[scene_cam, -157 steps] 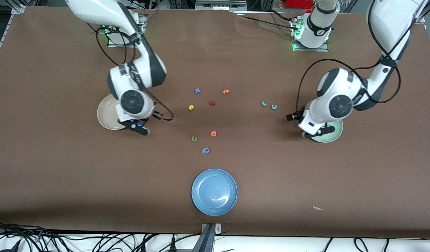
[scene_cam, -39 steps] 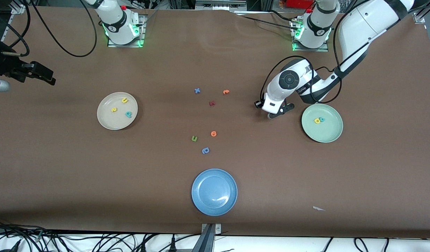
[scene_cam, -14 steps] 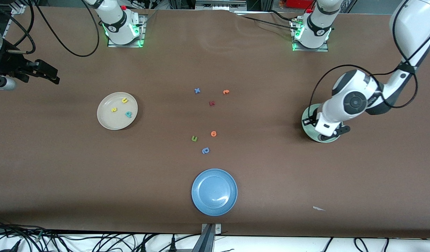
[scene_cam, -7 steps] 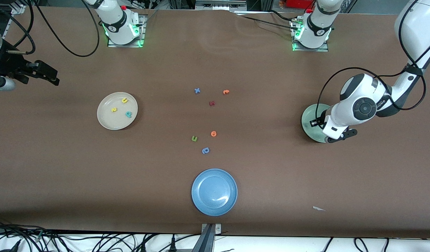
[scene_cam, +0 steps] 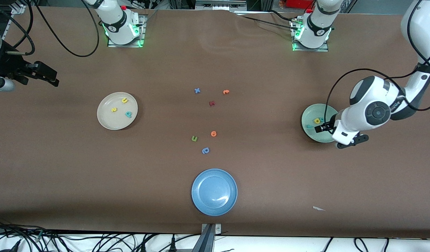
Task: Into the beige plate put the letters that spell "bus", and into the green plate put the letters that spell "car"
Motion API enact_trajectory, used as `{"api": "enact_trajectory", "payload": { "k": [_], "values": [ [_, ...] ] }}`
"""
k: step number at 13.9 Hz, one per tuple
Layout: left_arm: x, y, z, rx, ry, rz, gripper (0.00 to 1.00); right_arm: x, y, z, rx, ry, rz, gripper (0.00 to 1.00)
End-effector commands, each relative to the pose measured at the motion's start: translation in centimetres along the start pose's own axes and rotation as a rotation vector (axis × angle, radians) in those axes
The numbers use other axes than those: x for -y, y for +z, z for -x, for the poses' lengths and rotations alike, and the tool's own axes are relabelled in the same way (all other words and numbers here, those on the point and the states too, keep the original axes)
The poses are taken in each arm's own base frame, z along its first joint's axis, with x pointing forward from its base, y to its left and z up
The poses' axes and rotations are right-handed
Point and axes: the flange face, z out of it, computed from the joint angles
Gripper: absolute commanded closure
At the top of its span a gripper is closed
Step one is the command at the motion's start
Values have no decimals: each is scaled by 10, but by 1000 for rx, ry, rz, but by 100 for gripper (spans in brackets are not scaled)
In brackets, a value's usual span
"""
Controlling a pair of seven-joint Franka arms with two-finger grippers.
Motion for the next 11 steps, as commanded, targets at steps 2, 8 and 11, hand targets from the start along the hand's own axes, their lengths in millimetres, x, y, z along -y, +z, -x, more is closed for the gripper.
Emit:
{"api": "enact_trajectory", "payload": {
  "k": [2,8,11],
  "values": [
    [-13,-52,-18,-4,54,-103,11,-2,-4,3,9,-17,-10,0],
    [-6,-122,-52,37,132,-145,1,-1,-5,5,19,-18,-9,0],
    [34,-242,-29,-18,150,76,1,-1,-6,5,19,-14,-9,0]
  ]
}}
